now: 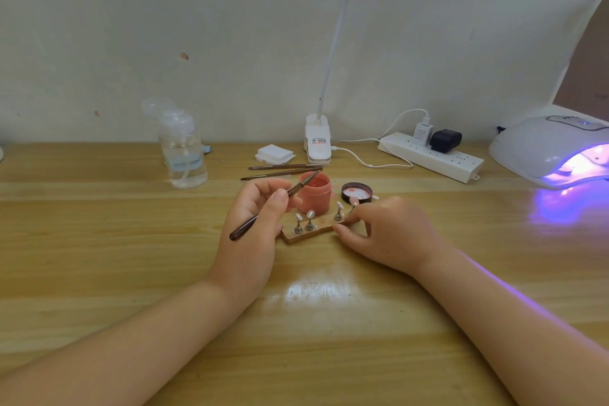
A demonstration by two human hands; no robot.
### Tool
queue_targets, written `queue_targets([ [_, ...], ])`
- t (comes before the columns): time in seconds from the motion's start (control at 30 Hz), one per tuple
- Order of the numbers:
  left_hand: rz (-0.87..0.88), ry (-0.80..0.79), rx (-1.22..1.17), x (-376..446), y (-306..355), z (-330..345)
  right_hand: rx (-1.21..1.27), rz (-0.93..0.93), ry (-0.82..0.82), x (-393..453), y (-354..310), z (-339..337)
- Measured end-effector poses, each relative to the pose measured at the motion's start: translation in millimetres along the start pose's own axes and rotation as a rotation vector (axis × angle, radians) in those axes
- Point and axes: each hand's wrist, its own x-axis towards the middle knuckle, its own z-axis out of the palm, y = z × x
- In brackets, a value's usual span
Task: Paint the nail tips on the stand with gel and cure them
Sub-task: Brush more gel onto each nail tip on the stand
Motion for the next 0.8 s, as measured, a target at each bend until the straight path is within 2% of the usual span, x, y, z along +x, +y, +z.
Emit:
queue_targets([
  [0.1,0.011,-0.008,0.015,0,0,0,-0.149,-0.002,-0.034,3,-2,3],
  [0.3,0.023,0.011,0.023,-2,2,1,-0.201,0.071,-0.037,5,-10,9],
  [0.57,0.031,-0.012,0.022,-3,1,2,-0.071,0.158,-0.050,4,-11,8],
  [0.73,0.047,-0.039,0.032,-4,3,3,-0.010,0.109,0.017,3,-14,4],
  [0.8,0.073,-0.025,0.062,-4,4,3,0.087,0.102,0.072,2,-15,2],
])
